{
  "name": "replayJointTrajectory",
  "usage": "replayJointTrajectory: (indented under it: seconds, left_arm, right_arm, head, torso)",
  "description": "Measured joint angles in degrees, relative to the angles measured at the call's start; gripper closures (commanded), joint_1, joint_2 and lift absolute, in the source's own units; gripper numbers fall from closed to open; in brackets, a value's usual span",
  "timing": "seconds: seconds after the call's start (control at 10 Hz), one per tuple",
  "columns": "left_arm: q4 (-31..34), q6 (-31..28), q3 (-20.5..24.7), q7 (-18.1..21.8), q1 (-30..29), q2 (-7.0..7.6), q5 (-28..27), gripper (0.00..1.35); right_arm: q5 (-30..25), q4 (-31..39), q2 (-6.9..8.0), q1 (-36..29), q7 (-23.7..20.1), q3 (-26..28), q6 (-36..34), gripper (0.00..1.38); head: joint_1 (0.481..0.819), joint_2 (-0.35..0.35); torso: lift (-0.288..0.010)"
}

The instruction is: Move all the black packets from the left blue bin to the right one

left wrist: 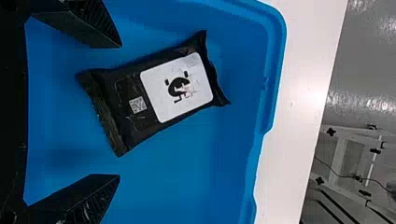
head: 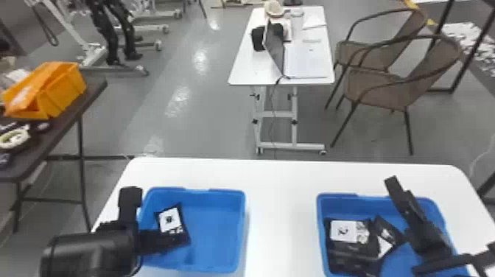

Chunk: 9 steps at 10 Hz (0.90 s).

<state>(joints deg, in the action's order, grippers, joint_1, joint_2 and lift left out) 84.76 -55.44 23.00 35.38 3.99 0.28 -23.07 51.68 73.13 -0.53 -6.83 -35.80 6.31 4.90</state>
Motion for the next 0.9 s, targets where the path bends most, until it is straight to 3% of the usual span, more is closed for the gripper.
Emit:
replayJointTrajectory:
  seconds: [0.3,0.5,0.6,0.8,0.9]
  left_arm:
    - [-6.87,6.1,0.84,-1.35,2.17,1.38,1.79,0.07]
    - [-9.62,7.14,-0.09,-3.14,3.37,2.04,2.23,0.21]
    - [-11.11,7.22,-0.09,-3.38,4.03,2.21,2.56,0.43]
    - [-12.99,6.24,-0.86,-3.56,4.93,2.78,3.06,1.02]
    - [-13.71,6.51,-0.72,-3.6,5.12,2.85,3.95,1.12]
  right_arm:
    - [0.75,-0.34,-0.08,0.04,-0.53,-0.07,-0.25,0.14]
    - [1.01,-0.44,-0.08,0.13,-0.88,-0.07,-0.33,0.14]
    - [1.3,-0.53,-0.08,0.1,-1.12,-0.07,-0.36,0.14]
    - [1.73,-0.74,-0.05,0.07,-1.39,-0.07,-0.49,0.14]
    - [1.94,-0.81,-0.02,0.1,-1.58,-0.07,-0.64,0.14]
  head:
    - [0.695,0.164]
    - [0.695,0.164]
    - [0.695,0.163]
    - [0.695,0.159]
    - [0.695,0.157]
  torso:
    - [0.0]
    - [0.0]
    - [0.0]
    - [0.0]
    - [0.0]
